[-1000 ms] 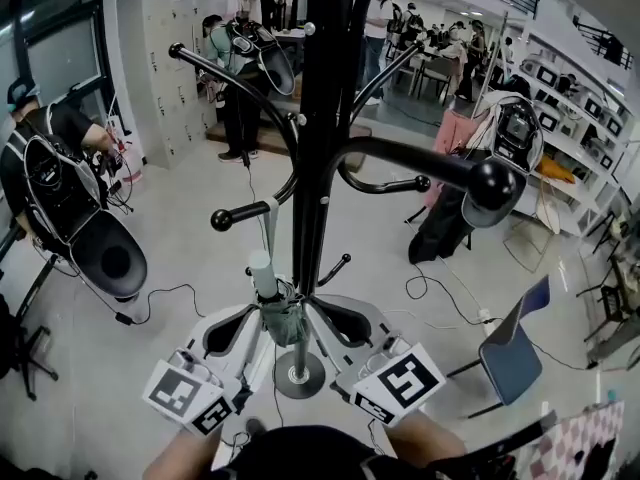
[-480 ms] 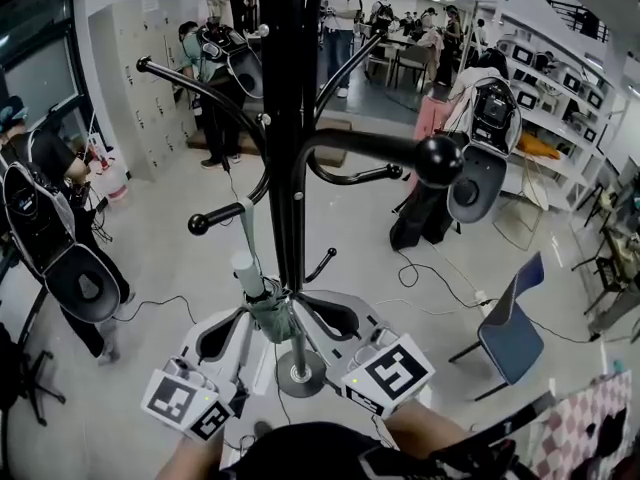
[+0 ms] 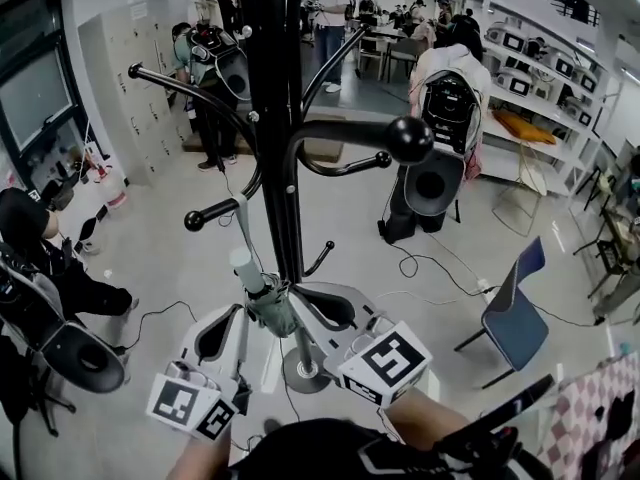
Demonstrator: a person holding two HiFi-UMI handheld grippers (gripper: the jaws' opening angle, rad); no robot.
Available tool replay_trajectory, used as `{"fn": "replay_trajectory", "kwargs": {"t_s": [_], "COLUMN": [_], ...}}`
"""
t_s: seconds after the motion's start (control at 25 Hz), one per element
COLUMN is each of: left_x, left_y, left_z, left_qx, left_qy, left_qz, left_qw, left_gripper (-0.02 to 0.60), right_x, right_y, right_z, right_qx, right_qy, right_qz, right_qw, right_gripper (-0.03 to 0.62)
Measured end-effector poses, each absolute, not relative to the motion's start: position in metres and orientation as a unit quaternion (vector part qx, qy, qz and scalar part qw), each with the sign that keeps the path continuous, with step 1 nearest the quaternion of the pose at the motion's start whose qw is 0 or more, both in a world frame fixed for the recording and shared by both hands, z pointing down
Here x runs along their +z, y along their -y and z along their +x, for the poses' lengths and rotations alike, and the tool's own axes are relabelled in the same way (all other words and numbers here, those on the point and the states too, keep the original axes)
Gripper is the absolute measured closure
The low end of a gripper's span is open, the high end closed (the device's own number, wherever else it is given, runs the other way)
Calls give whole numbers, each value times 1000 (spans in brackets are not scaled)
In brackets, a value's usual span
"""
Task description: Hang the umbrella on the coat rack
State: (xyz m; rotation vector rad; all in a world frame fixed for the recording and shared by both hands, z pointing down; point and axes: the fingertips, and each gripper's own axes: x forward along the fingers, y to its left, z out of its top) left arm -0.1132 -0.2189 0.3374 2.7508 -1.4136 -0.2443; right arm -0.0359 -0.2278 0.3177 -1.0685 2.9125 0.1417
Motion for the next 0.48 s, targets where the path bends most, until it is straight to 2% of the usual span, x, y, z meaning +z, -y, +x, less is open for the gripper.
{"fn": "replay_trajectory", "kwargs": {"t_s": [0.48], "left_x": [331], "left_y": [217], "left_z": [-111], "left_qx": [-80], "left_qy": [461], "left_qz": [883], "left_qw": [24], "left_gripper": [571], "right_x": [312], "right_y": [229], "right_z": [-31], "right_qx": [45], "right_qy": [-935], "right_qz": [-350], "right_qw": [13], "right_gripper": [585]}}
